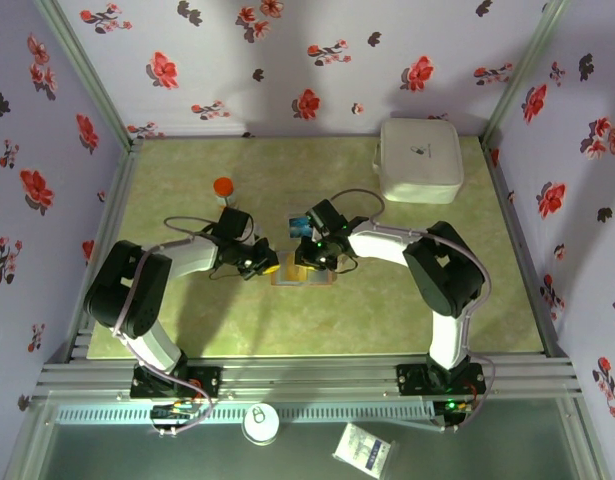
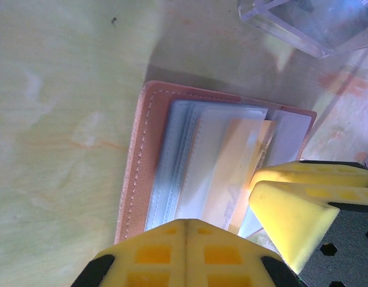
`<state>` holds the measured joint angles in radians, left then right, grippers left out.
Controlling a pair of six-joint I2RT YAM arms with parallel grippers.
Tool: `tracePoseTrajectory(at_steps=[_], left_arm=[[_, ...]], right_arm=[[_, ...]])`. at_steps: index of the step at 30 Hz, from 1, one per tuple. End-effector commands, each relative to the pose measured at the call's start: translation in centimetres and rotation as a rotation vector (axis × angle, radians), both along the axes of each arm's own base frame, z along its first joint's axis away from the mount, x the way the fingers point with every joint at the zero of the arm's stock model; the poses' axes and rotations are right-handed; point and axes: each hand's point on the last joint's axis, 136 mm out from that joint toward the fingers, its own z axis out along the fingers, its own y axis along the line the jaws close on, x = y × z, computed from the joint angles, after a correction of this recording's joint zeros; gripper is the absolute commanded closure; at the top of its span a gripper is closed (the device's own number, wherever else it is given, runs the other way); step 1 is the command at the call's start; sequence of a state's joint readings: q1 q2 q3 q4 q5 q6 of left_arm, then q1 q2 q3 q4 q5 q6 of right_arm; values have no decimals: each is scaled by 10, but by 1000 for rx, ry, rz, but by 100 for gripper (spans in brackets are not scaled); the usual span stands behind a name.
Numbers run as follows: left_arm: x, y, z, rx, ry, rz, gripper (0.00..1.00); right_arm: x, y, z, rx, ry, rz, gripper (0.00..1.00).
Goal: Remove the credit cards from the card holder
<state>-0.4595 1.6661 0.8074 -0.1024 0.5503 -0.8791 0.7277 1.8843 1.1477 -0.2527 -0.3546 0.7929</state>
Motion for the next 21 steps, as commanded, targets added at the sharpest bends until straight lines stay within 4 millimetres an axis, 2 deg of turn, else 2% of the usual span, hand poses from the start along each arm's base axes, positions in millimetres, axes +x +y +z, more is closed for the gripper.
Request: tracePoseTrajectory(at_steps=[1,6,13,21], left_arm=[[5,-6,15,-2,-44,-32,98],[4,-15,13,6,-42,-58,99],[3,-17,7,61,-43,-89,100],[1,-21,0,74,-29,-111,100]], right_arm=[[1,-4,18,-1,-58,0,76],[2,-11,24,0,-82,-23,75],[1,-21,16,-12,-56,-53,74],[-1,-21,8,0,-32,-61,73]])
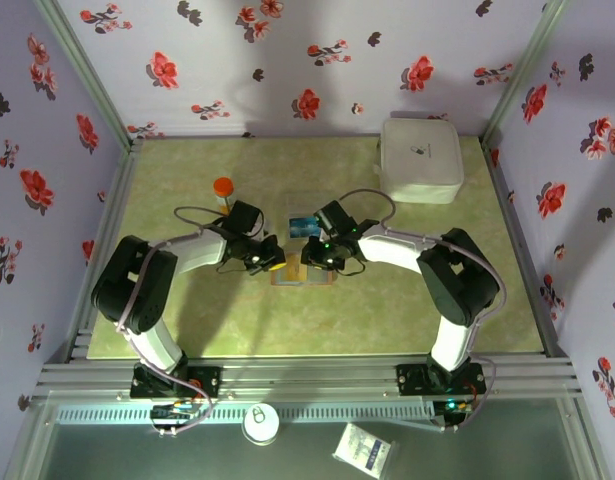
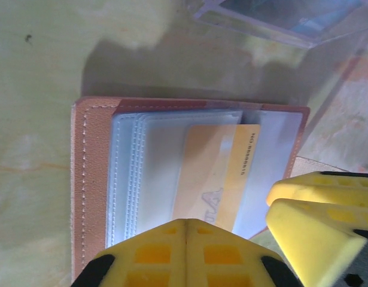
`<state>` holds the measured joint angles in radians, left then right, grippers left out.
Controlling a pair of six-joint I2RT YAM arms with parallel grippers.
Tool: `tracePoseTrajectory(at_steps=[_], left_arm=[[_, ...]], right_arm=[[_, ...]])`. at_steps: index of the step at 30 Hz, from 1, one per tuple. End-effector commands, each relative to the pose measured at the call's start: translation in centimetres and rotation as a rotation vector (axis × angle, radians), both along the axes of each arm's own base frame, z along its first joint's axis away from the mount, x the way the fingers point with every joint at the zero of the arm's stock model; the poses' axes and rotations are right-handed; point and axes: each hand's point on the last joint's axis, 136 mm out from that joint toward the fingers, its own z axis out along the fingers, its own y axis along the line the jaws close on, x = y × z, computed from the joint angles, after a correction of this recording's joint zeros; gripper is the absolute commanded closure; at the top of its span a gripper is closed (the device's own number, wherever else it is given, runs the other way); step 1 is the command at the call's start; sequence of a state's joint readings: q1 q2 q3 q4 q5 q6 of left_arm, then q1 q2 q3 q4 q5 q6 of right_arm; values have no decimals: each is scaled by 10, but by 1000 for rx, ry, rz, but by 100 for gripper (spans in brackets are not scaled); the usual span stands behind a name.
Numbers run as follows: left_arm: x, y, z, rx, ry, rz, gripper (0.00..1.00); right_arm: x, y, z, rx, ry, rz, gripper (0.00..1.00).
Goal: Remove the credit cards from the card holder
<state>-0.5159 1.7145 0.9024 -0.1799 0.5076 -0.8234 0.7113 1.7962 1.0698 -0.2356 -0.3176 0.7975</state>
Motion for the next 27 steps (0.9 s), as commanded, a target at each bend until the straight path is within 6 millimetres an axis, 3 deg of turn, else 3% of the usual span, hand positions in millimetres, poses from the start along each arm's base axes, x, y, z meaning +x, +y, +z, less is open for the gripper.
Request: tracePoseTrajectory(at_steps=[1,27], left_arm=[[-1,-4,-2,19,-2,-38,100],[-10,5,-23,96,49,-29,100]], right_arm=[[1,-3,-2,5,10,-25,73],[-2,3,-19,35,52,-16,72]])
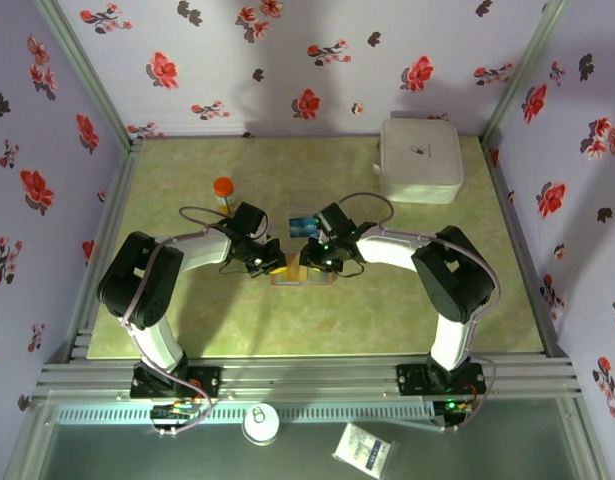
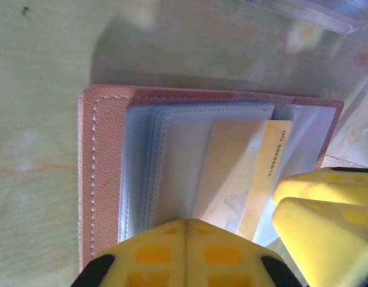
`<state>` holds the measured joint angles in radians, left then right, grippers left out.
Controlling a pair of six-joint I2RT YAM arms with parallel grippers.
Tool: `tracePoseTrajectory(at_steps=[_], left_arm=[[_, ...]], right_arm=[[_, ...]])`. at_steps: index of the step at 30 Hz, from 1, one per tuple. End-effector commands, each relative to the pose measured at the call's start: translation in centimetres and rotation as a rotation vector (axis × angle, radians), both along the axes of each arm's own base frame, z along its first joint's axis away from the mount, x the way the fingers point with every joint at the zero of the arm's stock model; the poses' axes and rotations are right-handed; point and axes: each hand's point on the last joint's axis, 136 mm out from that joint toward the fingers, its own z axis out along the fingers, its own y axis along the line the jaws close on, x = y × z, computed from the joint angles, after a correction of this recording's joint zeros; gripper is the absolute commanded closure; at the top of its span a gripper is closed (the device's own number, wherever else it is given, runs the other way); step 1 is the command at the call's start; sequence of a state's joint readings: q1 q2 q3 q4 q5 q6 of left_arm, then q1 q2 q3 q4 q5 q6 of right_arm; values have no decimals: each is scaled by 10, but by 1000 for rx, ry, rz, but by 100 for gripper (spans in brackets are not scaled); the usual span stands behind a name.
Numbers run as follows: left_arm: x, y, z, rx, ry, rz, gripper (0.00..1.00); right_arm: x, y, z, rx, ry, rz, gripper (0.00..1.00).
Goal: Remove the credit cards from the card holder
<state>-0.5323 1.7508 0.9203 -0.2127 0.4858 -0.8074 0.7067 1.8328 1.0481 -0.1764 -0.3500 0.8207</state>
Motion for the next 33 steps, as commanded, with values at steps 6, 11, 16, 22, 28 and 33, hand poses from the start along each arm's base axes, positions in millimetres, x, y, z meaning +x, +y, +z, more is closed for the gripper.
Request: tracePoseTrajectory(at_steps=[6,11,16,22,28,33], left_arm=[[-4,6,-10,51,22,-7,100],[-5,5,-11,50,23,-7,100],[-6,5,-11,48,27,-7,100],[-6,5,-10,45,27,-6,100],[-6,5,-10,43,27,-3,100],[-6,5,-10,38,25,-1,100]], right_arm=[[-2,2,-8,28,31,-6,72],[-1,7,-2,77,19,-10,74],[0,7,7,112,-1,-28,75],[2,10,11,173,-9,-48,79],[2,11,12,207,-14,-54,82],[2,9,11,212,-15,-56,84]])
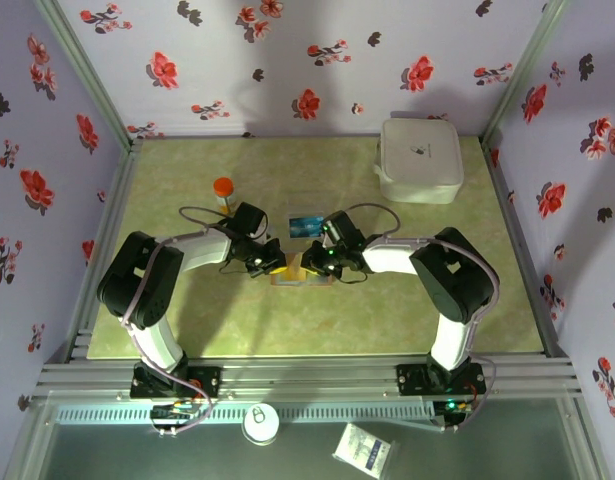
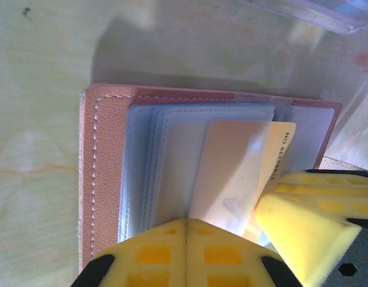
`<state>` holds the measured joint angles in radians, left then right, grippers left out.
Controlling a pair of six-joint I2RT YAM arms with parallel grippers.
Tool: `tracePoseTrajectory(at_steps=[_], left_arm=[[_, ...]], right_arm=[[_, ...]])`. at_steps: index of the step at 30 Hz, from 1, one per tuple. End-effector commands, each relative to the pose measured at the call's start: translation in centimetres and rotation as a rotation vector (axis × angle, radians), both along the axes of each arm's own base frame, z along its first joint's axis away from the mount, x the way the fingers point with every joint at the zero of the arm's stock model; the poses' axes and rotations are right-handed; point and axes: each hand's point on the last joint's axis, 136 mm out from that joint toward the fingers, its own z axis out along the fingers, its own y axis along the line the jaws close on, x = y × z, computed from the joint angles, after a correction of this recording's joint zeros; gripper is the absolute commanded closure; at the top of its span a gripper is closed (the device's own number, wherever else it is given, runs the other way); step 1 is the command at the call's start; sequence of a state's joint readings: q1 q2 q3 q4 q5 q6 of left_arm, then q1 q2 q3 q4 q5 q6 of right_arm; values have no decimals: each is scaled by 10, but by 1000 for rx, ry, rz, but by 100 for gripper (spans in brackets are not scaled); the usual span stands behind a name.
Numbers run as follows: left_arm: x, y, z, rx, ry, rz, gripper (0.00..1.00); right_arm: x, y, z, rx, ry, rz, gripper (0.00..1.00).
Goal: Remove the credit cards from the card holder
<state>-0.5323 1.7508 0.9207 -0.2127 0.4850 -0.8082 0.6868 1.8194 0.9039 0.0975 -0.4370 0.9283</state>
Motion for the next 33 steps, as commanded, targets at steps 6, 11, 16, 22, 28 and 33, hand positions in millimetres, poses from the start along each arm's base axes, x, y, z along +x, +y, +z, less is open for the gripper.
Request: tracePoseTrajectory(at_steps=[6,11,16,22,28,33], left_arm=[[-7,3,-10,23,27,1,100],[-7,2,-11,17,31,7,100],[-7,2,-10,14,28,9,100],[-8,3,-9,14,28,10,100],[-8,4,-8,14,24,11,100],[-9,4,-8,14,24,14,100]], right_arm=[[2,5,13,71,-17,3,81],[2,5,12,79,-19,4,83],[1,3,9,77,-13,-3,86],[1,-7,9,57,-19,-25,89],[-3,-24,8,8,-21,-31,90],[-6,-35,12,-31,-37,-21,92]])
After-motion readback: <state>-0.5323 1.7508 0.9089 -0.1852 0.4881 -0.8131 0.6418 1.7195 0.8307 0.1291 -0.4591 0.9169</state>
